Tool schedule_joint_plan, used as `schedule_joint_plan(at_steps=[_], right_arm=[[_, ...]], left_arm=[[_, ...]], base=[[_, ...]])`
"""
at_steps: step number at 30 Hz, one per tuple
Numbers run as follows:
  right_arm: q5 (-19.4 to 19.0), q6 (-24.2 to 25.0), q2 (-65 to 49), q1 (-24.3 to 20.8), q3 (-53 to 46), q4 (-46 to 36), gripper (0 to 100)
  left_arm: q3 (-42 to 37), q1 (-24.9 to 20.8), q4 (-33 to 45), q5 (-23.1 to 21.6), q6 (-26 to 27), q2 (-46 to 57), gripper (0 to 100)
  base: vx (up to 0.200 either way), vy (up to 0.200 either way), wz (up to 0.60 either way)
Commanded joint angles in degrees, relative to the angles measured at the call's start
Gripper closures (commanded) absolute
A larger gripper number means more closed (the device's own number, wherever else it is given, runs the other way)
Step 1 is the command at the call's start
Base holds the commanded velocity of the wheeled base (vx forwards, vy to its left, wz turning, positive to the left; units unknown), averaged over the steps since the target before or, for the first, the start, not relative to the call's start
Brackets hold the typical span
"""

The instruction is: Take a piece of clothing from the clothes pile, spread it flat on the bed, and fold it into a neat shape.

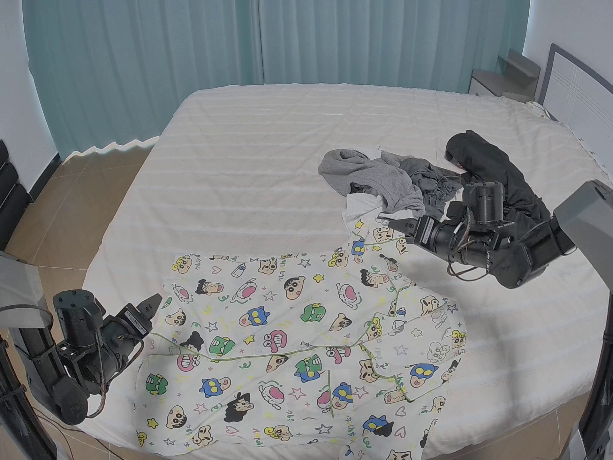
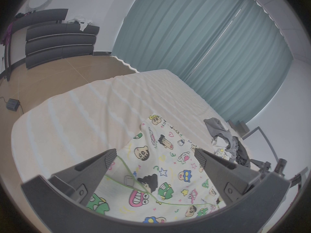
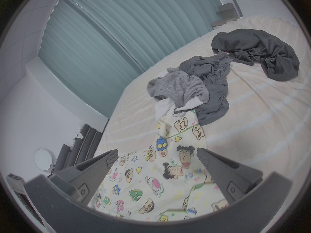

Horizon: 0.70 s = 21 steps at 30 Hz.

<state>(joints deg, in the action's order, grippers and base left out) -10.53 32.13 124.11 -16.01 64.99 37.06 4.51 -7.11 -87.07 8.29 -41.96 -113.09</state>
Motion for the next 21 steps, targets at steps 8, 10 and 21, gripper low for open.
schedule_joint_plan(at_steps=[8, 10, 21], right_arm=[[4.5, -0.8, 17.9, 3.8, 25.0, -18.4, 0], [4.3, -0.6, 18.0, 4.1, 25.2, -18.3, 0], [4.3, -0.1, 17.5, 3.6, 24.0, -17.9, 0]], left_arm=[[-0.5, -4.7, -1.7, -0.7, -6.4, 2.6, 0], [-0.8, -4.7, -1.7, -0.8, -6.3, 2.4, 0], [-1.2, -4.7, -1.8, -0.6, -6.5, 2.6, 0]], base=[[0.000, 0.000, 0.00], [0.000, 0.000, 0.00], [0.000, 0.000, 0.00]])
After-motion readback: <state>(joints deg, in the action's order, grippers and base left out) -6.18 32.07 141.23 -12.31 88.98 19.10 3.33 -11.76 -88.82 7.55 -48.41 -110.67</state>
